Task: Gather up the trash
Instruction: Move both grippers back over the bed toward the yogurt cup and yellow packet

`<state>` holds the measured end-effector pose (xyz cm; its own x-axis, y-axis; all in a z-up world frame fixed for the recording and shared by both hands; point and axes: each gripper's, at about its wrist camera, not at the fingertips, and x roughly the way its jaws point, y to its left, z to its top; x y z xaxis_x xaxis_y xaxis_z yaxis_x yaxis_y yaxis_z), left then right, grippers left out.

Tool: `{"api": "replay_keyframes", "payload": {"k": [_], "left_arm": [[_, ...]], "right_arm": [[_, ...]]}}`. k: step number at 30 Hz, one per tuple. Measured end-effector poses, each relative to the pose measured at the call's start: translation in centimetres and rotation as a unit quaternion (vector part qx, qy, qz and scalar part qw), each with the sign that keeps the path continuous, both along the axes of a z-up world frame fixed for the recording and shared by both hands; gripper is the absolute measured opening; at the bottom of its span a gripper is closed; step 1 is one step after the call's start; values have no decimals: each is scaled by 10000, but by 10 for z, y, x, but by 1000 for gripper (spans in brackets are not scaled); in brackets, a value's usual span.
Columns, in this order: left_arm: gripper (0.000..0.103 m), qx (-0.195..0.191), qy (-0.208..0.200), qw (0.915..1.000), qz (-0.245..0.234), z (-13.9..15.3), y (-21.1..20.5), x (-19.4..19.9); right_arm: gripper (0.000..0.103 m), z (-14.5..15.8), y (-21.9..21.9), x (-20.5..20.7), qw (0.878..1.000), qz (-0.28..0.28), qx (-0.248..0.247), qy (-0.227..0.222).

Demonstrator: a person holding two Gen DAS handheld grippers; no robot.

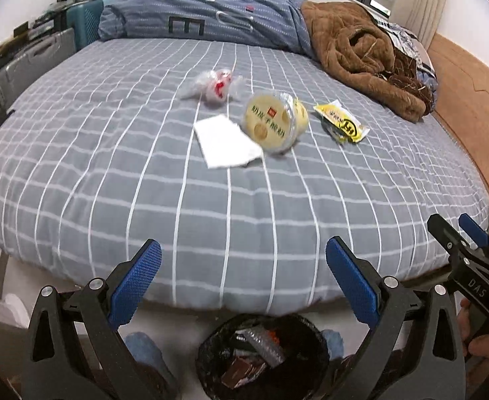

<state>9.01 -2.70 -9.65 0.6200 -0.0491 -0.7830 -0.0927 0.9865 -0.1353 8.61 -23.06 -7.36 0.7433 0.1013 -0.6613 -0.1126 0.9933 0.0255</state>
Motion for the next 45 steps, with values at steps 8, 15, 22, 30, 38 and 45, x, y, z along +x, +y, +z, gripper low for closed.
{"api": "replay_keyframes", "payload": {"k": [8,15,22,30,38,45], "left_arm": [[97,188,60,9998,12,-1,5,46],[97,391,151,9991,112,-7,20,84],[97,486,331,9980,242,-20,36,127],[97,604,541,9964,244,-33,40,163],[96,652,699,9952,213,-46,42,185],[92,708,887,9934,188,-58,38,192]], "right_arm": [[95,0,0,45,9999,-3,-80,-61],[95,-2,4,84,9997,65,-201,-114],[95,-12,5,134,9998,70,-199,12],[95,-21,21,200,9995,207,-196,154],[95,-34,33,253,9982,254,-384,396],[91,-52,36,279,9957,349,-254,815]]}}
